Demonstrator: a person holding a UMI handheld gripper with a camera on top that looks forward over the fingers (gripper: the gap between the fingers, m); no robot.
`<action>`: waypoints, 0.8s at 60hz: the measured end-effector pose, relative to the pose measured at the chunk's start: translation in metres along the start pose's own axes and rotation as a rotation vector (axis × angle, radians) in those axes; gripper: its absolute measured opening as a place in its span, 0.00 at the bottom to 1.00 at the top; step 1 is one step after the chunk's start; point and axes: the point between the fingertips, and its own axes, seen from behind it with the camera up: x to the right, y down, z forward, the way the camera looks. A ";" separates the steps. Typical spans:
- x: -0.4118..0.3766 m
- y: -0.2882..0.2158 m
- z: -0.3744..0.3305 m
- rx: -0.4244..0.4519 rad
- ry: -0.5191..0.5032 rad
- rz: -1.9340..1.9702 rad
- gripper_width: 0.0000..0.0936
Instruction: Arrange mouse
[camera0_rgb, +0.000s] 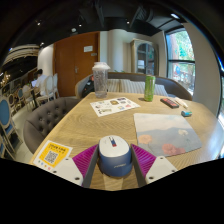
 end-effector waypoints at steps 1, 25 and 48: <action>0.000 0.000 0.002 -0.001 0.001 0.005 0.69; -0.001 -0.005 0.010 -0.003 -0.015 -0.016 0.45; 0.173 -0.154 -0.069 0.284 0.176 0.003 0.42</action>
